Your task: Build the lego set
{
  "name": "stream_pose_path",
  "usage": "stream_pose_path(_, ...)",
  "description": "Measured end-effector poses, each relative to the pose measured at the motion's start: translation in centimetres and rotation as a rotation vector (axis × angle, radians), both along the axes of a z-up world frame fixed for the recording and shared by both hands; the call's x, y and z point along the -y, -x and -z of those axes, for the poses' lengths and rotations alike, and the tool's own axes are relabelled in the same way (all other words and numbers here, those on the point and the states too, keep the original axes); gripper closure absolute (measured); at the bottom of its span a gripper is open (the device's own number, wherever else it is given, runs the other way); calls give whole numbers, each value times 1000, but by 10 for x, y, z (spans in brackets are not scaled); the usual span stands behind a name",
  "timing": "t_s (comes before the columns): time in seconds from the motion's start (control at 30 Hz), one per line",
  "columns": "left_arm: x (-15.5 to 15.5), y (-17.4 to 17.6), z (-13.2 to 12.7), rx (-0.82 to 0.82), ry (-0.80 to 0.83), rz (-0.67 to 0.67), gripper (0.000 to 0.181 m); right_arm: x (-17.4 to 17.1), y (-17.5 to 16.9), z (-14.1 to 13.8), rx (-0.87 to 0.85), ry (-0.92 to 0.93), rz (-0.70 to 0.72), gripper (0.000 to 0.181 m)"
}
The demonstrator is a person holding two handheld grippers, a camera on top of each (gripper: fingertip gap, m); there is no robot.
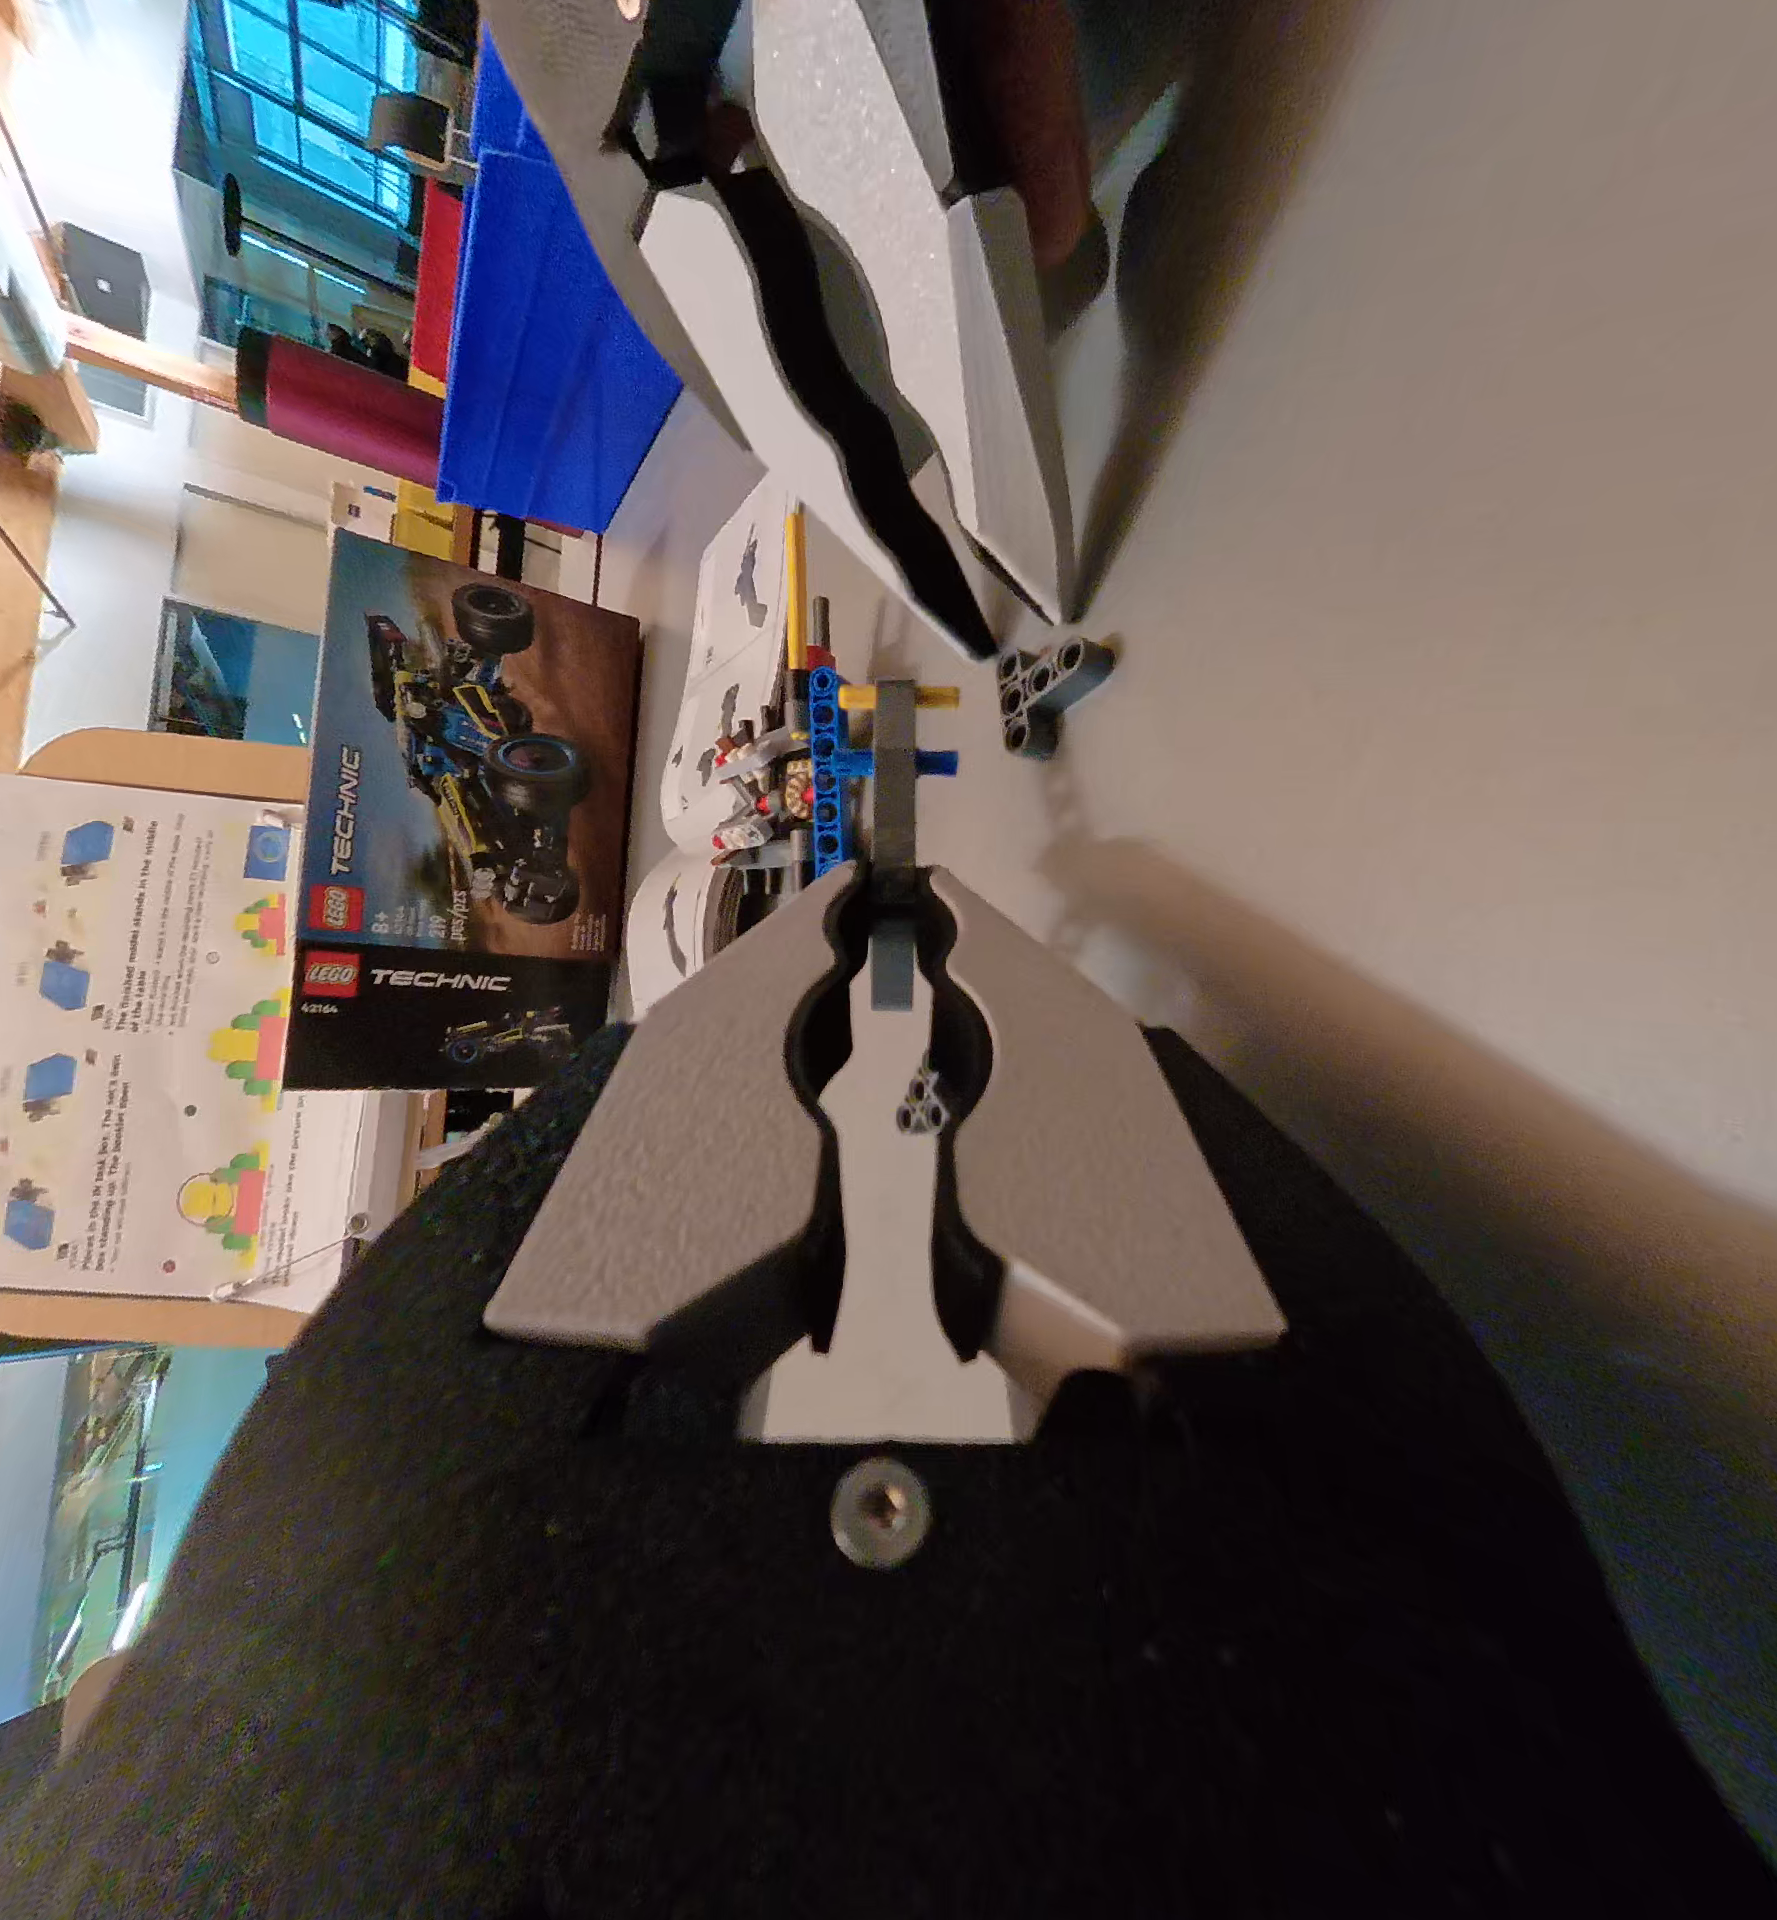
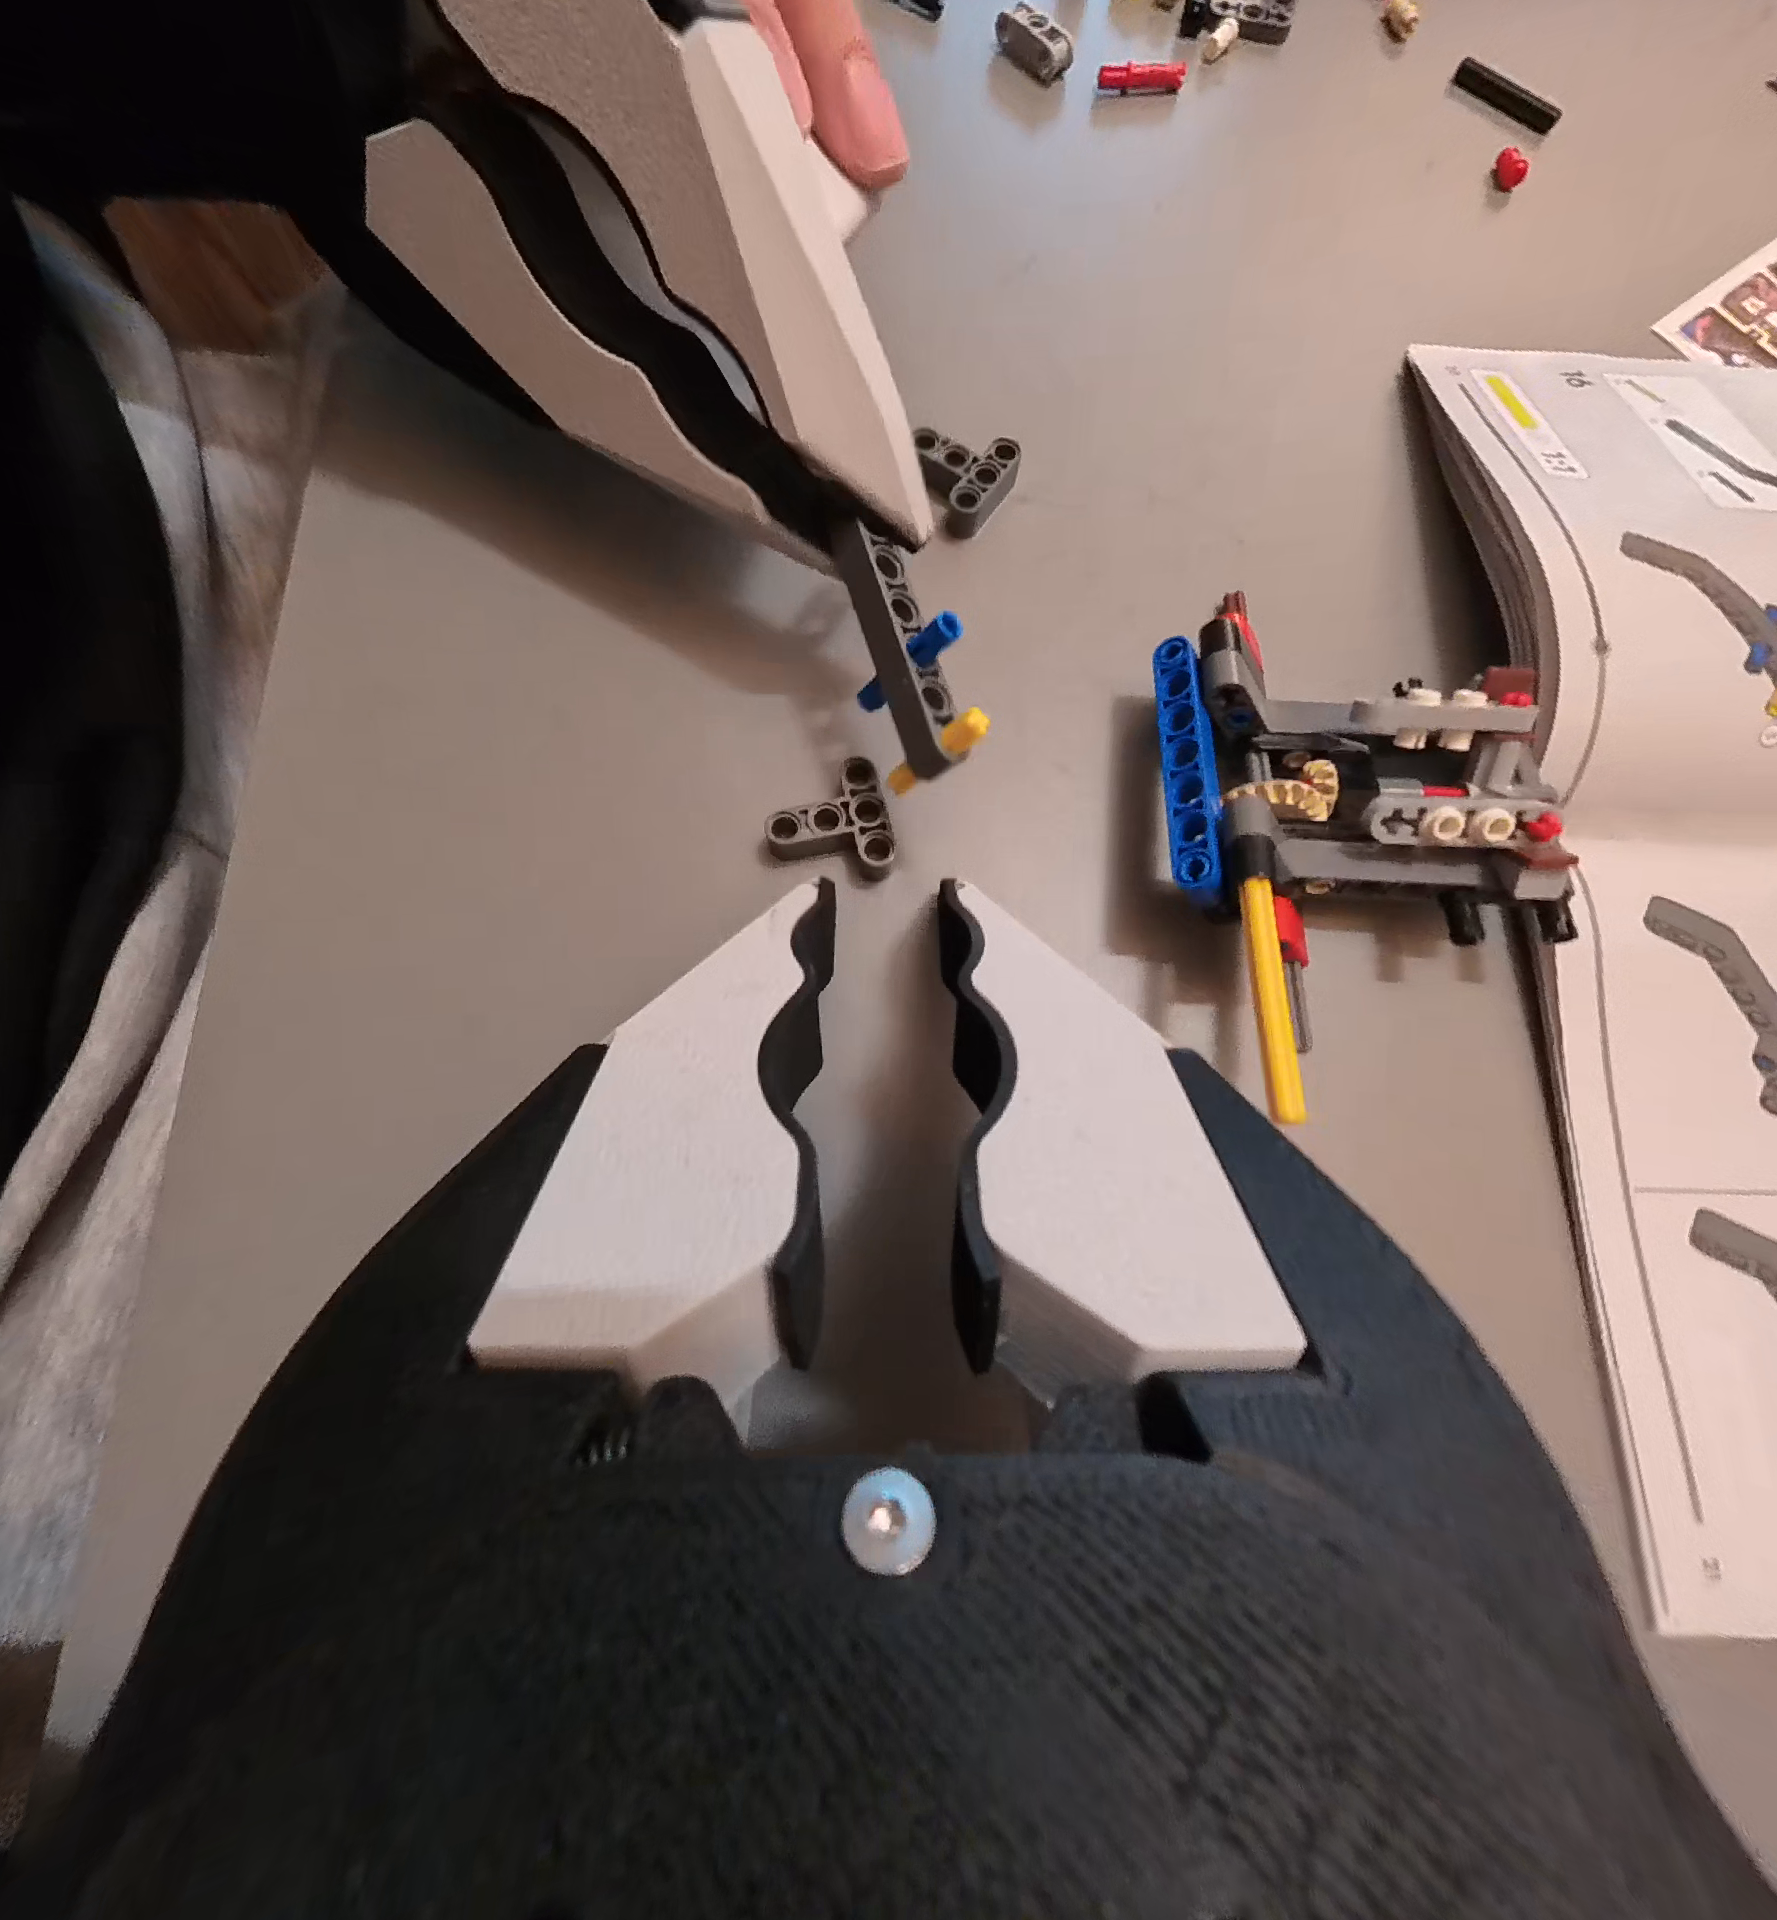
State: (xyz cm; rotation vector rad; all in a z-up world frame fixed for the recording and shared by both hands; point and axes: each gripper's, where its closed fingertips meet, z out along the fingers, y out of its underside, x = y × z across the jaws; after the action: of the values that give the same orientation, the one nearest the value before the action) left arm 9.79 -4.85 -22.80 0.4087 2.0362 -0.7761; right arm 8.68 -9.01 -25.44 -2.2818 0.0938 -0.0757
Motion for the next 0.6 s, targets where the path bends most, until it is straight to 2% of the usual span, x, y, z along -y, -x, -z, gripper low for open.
stream_pose_path(0.17,-2,0,0,9,16,-5,176,7,-2,-2,2,-11,55,165)
stream_pose_path(0.6,-1,-1,0,26,21,-9,176,10,1,0,-14,1,80,165)
